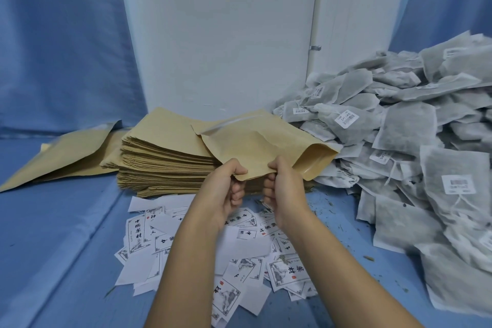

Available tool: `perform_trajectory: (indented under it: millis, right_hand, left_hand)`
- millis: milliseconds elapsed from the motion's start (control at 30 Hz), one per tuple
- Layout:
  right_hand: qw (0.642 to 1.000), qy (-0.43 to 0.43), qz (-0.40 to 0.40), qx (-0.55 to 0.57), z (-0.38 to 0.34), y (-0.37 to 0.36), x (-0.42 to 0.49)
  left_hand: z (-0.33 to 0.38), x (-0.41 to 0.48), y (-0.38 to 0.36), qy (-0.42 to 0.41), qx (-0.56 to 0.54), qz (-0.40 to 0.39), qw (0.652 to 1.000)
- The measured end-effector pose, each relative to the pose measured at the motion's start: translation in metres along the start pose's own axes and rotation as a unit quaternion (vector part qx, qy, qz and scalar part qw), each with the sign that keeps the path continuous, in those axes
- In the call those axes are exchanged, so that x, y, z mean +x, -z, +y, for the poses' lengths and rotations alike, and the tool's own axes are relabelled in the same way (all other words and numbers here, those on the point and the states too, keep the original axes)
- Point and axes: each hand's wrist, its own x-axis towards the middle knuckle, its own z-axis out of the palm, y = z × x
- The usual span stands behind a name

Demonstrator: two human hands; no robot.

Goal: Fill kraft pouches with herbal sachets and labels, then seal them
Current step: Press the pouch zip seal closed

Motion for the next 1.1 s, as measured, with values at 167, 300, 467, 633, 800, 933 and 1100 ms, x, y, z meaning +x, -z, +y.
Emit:
perform_trajectory:
  millis: [167, 300, 467, 633, 800, 933, 1100]
  right_hand:
    - [1.000, -0.017, -0.012, 0.001, -0.003, 0.004, 0.001]
    - [1.000, -0.002, 0.006, 0.007, -0.004, 0.004, 0.002]
    - [0.998, 0.029, -0.001, -0.055, -0.003, 0.002, 0.002]
    - [0.996, 0.003, -0.059, -0.069, 0.000, -0.004, -0.003]
    - [0.997, 0.001, -0.075, -0.001, 0.001, -0.003, -0.002]
    - [0.997, -0.009, -0.080, 0.011, 0.001, -0.003, 0.000]
    - [0.996, -0.022, -0.088, 0.003, 0.006, -0.005, 0.001]
  left_hand:
    - [0.000, -0.001, 0.000, 0.002, 0.001, 0.001, 1.000]
    - [0.001, -0.002, -0.001, 0.002, 0.001, -0.006, 1.000]
    - [0.000, -0.003, 0.004, 0.023, 0.060, -0.027, 0.998]
    - [0.001, 0.001, 0.006, -0.006, -0.013, 0.012, 1.000]
    - [0.000, 0.001, 0.003, 0.003, -0.031, 0.007, 0.999]
    - [-0.001, 0.003, -0.005, -0.003, -0.014, 0.012, 1.000]
    - [-0.003, 0.002, -0.006, 0.006, 0.021, -0.003, 1.000]
